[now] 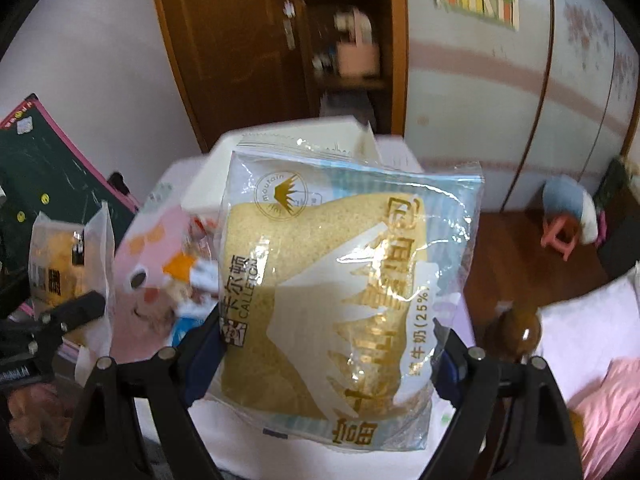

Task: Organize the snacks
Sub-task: 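Lift both bags over the white tray and release them inside, then withdraw both tools from the tray back toward the snack pile, then grasp the small nut snack bag with the left tool while the right grasps the white wrapper bag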

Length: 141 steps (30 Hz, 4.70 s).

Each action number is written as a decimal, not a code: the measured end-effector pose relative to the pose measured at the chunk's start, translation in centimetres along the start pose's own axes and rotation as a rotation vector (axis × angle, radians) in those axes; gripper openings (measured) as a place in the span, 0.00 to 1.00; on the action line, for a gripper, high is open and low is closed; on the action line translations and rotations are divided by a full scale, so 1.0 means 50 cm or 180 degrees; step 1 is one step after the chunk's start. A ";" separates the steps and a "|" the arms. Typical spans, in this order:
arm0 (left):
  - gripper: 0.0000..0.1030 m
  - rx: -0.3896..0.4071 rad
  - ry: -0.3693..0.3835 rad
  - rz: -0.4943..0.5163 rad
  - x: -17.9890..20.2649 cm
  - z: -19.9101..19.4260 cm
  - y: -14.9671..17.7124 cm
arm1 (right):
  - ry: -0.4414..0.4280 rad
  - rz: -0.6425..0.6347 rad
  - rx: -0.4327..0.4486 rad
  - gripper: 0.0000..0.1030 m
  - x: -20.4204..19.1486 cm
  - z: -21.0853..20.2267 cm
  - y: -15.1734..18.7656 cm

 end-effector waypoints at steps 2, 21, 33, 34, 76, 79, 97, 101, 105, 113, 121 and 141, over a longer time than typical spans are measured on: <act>0.74 0.0108 -0.0056 -0.0026 -0.015 -0.031 -0.035 | 0.0056 -0.0049 0.0143 0.85 -0.006 -0.028 -0.030; 0.75 0.0526 -0.0289 -0.0210 -0.076 -0.060 -0.421 | 0.0528 -0.0153 0.1136 0.86 -0.042 -0.198 -0.396; 0.75 0.0248 -0.0271 -0.0307 -0.088 0.146 -0.512 | 0.0299 -0.0023 0.0586 0.86 -0.043 0.014 -0.512; 0.75 0.0231 -0.0260 -0.0310 -0.088 0.159 -0.516 | 0.0288 -0.0030 0.0531 0.86 -0.044 0.034 -0.515; 0.97 0.0027 -0.0225 -0.0373 -0.109 0.212 -0.466 | 0.0062 0.0073 0.0002 1.00 -0.044 0.133 -0.464; 0.97 0.0076 -0.0237 -0.0355 -0.103 0.177 -0.450 | 0.0102 0.0049 0.0046 1.00 -0.051 0.102 -0.450; 0.97 0.0427 -0.0386 -0.0130 -0.066 -0.028 -0.291 | 0.0241 -0.0211 0.0268 1.00 -0.091 -0.093 -0.306; 0.97 0.0485 -0.0306 -0.0110 -0.061 -0.046 -0.233 | 0.0196 -0.0301 0.0256 1.00 -0.103 -0.114 -0.256; 0.97 0.0555 -0.0250 -0.0012 -0.056 -0.058 -0.165 | 0.0059 -0.0293 0.0133 1.00 -0.098 -0.112 -0.206; 0.96 0.0413 -0.0133 0.0112 -0.056 -0.039 -0.061 | 0.0120 -0.0373 -0.0008 0.99 -0.105 -0.078 -0.111; 0.96 0.0087 0.0018 -0.0006 -0.082 0.049 -0.009 | -0.0080 -0.0409 -0.0225 0.85 -0.102 -0.002 -0.046; 0.88 -0.0891 -0.0037 -0.0698 -0.194 0.392 0.063 | -0.0120 -0.0282 -0.1007 0.80 -0.118 0.257 0.042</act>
Point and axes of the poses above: each gripper's, at about its wrist camera, not at the fingertips, and z roughly the way its jaws point, x to its right, y to its underside, the point moved 1 cm from there along z, roughly the way its jaws point, and after that the axes turned 15 degrees about -x, right-handed, at the moved point
